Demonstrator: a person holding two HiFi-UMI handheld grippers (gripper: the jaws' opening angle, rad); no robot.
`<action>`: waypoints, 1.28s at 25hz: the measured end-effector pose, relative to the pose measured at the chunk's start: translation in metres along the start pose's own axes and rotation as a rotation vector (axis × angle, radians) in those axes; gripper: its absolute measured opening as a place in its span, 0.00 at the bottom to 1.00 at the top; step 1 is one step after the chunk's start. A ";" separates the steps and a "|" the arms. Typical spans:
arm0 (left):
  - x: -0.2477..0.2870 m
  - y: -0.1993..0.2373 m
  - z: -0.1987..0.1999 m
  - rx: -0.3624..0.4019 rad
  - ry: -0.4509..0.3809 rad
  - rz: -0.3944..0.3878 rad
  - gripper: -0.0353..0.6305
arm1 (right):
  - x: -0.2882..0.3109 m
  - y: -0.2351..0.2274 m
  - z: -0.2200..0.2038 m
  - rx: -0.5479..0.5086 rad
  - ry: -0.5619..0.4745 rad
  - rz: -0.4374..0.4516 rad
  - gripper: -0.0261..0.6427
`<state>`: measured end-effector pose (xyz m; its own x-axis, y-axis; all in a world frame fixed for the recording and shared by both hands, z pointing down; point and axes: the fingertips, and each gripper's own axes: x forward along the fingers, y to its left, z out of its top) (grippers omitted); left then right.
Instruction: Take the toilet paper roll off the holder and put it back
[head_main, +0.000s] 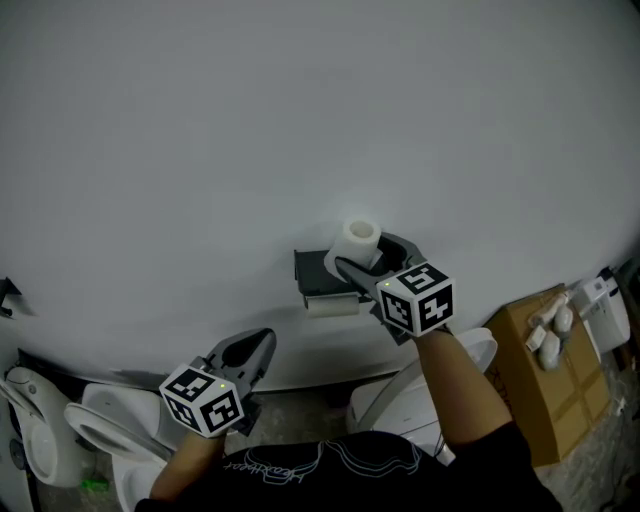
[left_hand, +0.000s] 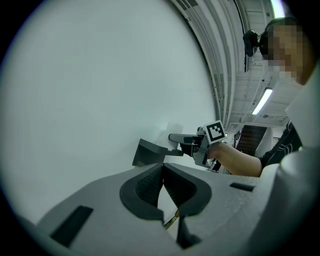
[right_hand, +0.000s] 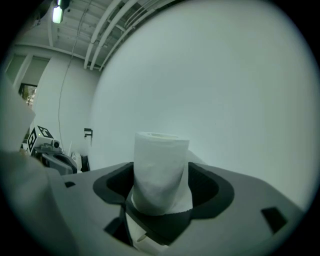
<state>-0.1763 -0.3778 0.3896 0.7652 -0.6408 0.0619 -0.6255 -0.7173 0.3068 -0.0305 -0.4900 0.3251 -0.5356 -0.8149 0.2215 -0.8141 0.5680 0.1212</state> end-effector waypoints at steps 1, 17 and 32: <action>0.000 0.000 0.000 0.000 -0.001 0.000 0.06 | 0.000 0.000 0.000 -0.010 0.002 -0.002 0.53; 0.003 0.005 -0.004 -0.020 -0.013 0.009 0.06 | -0.004 -0.002 0.001 -0.044 -0.036 -0.040 0.47; -0.004 -0.007 -0.009 -0.022 -0.002 0.011 0.06 | -0.039 0.002 0.027 0.007 -0.156 -0.048 0.47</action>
<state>-0.1733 -0.3675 0.3960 0.7579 -0.6493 0.0632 -0.6304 -0.7040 0.3271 -0.0168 -0.4600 0.2903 -0.5238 -0.8495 0.0629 -0.8408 0.5275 0.1216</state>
